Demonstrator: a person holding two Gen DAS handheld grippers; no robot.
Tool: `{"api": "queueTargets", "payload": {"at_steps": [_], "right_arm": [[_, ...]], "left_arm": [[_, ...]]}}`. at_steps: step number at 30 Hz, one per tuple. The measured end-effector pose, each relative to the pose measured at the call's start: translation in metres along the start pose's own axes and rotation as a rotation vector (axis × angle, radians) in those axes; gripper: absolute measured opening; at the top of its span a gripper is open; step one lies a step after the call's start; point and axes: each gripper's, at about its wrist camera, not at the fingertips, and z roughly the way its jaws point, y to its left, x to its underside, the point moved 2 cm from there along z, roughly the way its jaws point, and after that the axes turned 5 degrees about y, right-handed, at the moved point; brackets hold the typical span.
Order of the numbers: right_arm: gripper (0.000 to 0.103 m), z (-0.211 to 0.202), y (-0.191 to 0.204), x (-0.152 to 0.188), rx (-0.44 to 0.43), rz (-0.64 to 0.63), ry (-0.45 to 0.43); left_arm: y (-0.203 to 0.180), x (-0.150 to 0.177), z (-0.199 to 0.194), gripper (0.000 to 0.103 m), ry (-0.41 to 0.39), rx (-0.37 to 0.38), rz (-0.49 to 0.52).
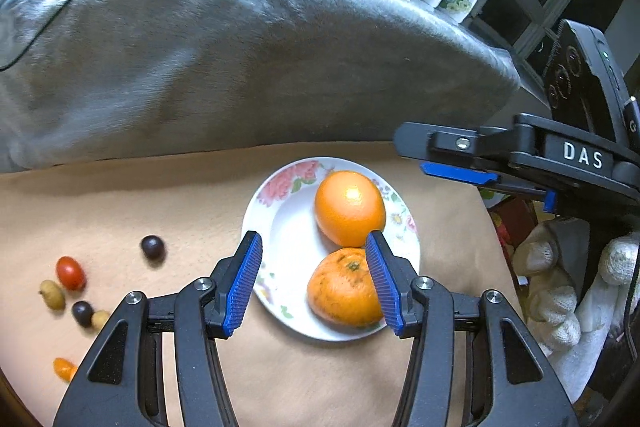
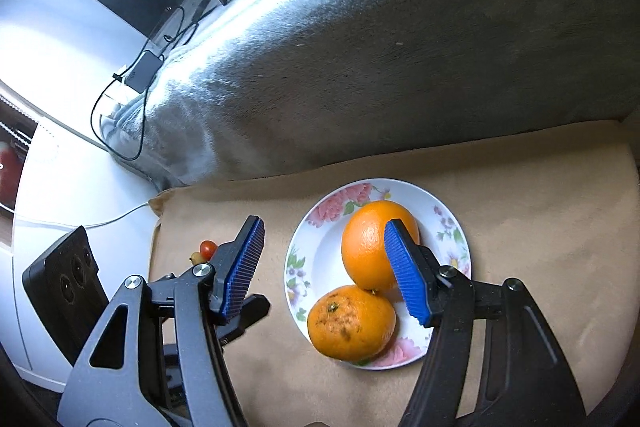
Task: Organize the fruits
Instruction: 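Move the right gripper back toward the small tangerines and grapes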
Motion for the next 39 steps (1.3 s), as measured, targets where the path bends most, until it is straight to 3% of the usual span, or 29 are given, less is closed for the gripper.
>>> {"api": "queueTargets", "payload": {"at_steps": [9, 23, 33, 39], "right_arm": [[0.066, -0.011, 0.030, 0.018, 0.029, -0.131, -0.026], [0.066, 0.021, 0.108, 0.044, 0.029, -0.383, 0.057], [0.066, 0.069, 0.145, 0.060, 0.003, -0.489, 0.181], [0.060, 0.102, 0.165, 0.071, -0.002, -0.550, 0.256]], "left_arm": [[0.040, 0.026, -0.033, 0.054, -0.049, -0.093, -0.064], [0.125, 0.097, -0.065, 0.054, -0.028, -0.233, -0.277], [0.171, 0.142, -0.078, 0.053, -0.022, -0.253, -0.434], [0.193, 0.149, -0.079, 0.043, -0.022, -0.238, -0.490]]}}
